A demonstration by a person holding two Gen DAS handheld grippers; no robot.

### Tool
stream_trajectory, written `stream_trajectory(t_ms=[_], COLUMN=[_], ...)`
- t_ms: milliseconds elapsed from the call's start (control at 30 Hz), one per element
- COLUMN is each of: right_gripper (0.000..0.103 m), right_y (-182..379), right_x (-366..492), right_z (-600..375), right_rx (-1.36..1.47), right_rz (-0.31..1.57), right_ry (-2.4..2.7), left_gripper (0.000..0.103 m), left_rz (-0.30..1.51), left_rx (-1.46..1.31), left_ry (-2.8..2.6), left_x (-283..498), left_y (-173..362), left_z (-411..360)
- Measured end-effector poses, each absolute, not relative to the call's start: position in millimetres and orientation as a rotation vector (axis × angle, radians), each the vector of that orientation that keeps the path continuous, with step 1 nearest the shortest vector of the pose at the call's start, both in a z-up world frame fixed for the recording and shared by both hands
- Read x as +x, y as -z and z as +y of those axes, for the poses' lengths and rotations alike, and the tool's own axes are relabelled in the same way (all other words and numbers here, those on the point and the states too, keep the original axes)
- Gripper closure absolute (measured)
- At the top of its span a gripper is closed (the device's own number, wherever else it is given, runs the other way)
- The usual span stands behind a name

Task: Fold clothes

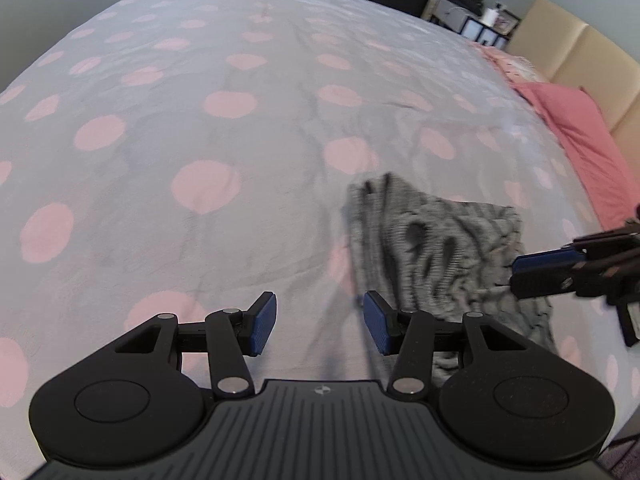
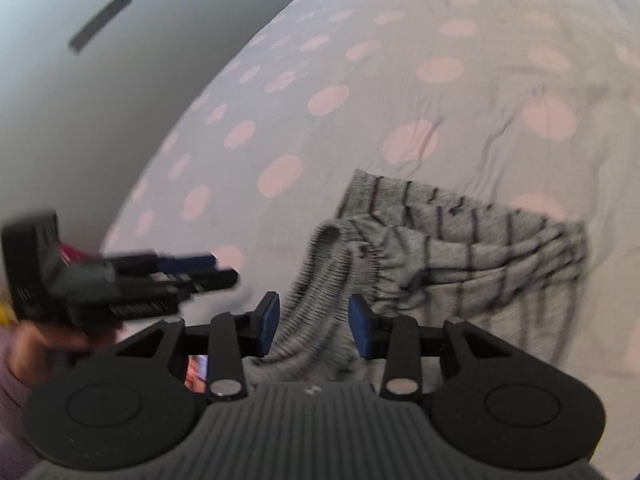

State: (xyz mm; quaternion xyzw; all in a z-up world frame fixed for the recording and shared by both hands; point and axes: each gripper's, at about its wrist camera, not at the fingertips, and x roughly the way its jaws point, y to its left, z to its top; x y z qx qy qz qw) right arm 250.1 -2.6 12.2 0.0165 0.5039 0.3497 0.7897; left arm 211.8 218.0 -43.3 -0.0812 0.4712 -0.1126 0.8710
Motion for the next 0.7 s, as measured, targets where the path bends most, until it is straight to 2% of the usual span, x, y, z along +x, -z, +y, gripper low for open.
stream_trajectory(t_ms=[167,467,533,567,700], right_gripper=[0.065,0.062,0.063,0.063,0.062], right_y=[-7,21,35,41,52], right_x=[225,209,206,204,199], right_z=[-14,-33,-36,-36,-38], right_rx=[-0.257,-0.394,-0.386,-0.38,-0.376], right_rz=[1.017,1.063,1.119,1.14,1.175], right_ry=[-0.815,-0.868,-0.877,-0.889,-0.929], left_gripper=[0.057,0.057,0.062,0.07,0.078], left_rz=[0.938,0.97,0.981,0.994,1.01], left_rx=[-0.166,0.022,0.076,0.112,0.167], left_ry=[0.373,0.504,0.473,0.457,0.449], left_x=[209,205,206,206,200], left_y=[36,62,72,77,86], left_z=[190,124,119,117,119])
